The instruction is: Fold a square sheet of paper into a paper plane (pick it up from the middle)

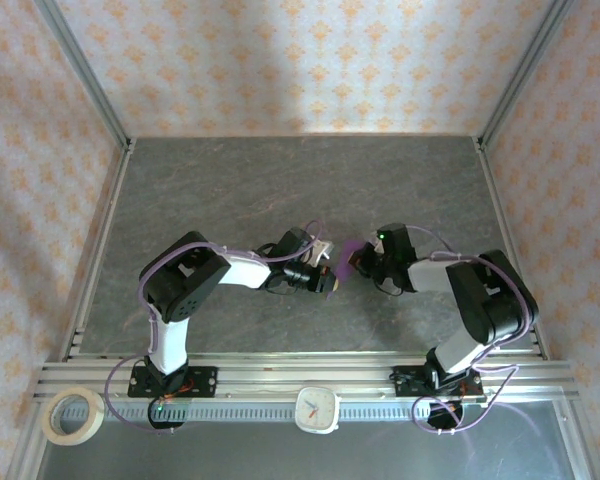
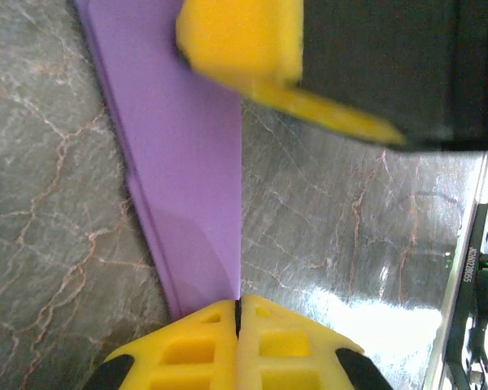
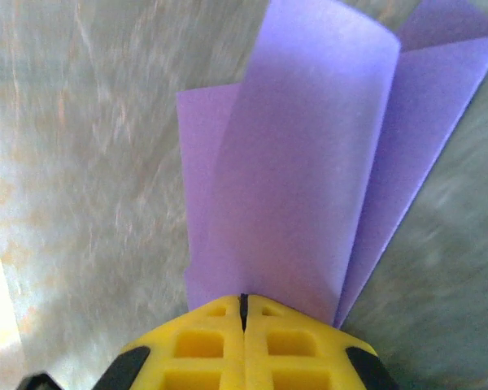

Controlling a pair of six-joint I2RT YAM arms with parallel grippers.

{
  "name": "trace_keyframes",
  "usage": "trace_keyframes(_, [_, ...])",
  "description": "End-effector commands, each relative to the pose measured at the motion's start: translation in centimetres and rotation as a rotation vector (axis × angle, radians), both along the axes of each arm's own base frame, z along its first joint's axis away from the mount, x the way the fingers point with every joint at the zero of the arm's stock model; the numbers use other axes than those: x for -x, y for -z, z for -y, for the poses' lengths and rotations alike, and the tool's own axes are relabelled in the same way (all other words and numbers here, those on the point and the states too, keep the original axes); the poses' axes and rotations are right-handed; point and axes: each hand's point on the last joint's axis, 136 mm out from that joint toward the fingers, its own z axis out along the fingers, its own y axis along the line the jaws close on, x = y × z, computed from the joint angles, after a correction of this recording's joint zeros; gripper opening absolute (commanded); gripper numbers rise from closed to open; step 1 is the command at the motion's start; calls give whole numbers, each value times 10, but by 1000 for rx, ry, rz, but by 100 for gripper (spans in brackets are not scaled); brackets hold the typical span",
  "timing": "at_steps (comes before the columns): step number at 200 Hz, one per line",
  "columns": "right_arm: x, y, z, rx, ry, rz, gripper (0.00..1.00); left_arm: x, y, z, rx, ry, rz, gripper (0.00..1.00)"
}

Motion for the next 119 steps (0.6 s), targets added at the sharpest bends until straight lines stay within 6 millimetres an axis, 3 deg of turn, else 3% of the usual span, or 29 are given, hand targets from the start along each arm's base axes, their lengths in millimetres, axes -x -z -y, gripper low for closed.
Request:
trace_keyframes(1, [-7, 13, 20, 70, 40, -12, 0, 50, 86, -67, -314, -21, -256, 0])
trace_keyframes(32, [-15, 15, 25, 72, 39, -27, 0, 52, 91, -68, -321, -20, -267, 0])
trace_keyframes(50, [-12, 18, 20, 53, 9, -45, 0, 45, 78, -65, -304, -39, -239, 0])
trace_keyframes(68, [-4, 23, 18, 40, -10, -64, 0, 31, 50, -59, -251, -76, -173, 0])
trace_keyframes(74, [-1, 24, 17, 36, -18, -71, 0, 23, 28, -55, -209, -87, -133, 0])
trace_keyframes(95, [9, 25, 15, 29, -39, -82, 0, 7, -19, -44, -120, -103, -38, 0])
trace_keyframes(119, [16, 20, 11, 11, -54, -78, 0, -3, -52, -30, -42, -83, 9, 0])
